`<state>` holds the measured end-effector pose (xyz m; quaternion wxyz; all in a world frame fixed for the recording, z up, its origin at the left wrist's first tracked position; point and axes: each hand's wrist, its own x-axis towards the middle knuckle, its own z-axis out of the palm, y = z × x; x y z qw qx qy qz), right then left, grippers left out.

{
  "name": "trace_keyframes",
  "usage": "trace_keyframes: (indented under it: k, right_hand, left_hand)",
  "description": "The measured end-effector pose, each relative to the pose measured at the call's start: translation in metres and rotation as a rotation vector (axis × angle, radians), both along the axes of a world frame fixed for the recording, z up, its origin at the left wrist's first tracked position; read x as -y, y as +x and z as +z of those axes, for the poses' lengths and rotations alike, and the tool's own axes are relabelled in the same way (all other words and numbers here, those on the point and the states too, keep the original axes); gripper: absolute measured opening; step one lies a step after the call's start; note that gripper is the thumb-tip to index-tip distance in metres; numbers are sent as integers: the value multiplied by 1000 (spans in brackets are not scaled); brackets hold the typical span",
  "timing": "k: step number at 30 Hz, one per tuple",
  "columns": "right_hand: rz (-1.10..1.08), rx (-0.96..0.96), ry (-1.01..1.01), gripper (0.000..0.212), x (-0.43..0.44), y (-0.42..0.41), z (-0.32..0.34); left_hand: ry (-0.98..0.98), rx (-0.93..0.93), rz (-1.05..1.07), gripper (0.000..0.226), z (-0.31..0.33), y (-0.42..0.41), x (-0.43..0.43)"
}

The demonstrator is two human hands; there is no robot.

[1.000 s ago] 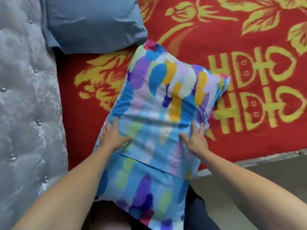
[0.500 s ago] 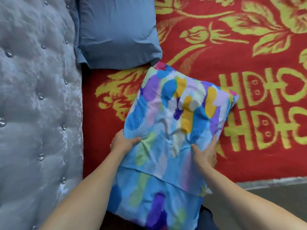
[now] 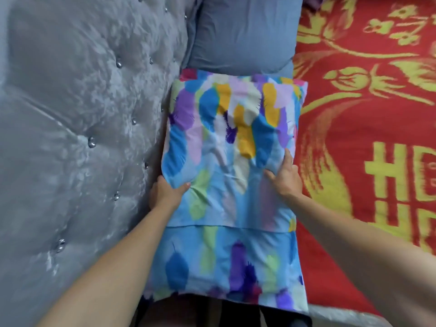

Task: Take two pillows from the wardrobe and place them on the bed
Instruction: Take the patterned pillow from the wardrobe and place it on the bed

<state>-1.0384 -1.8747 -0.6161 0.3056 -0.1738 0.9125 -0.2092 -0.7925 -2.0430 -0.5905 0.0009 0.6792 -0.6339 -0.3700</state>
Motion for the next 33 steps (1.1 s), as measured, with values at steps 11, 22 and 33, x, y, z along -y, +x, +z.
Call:
trace_keyframes:
  k: [11,22,33]
  right_hand:
    - [708,-297,283,74,-23,51,-69]
    - [761,-34,470,74,-22,45,-51]
    - [950,-46,435,38,-100,85,50]
  left_hand:
    - [82,518,-702,95,-58,51,-64]
    - [191,476,-782,70,-44,63,-54]
    - [210,329,-516,42,56,108,-180]
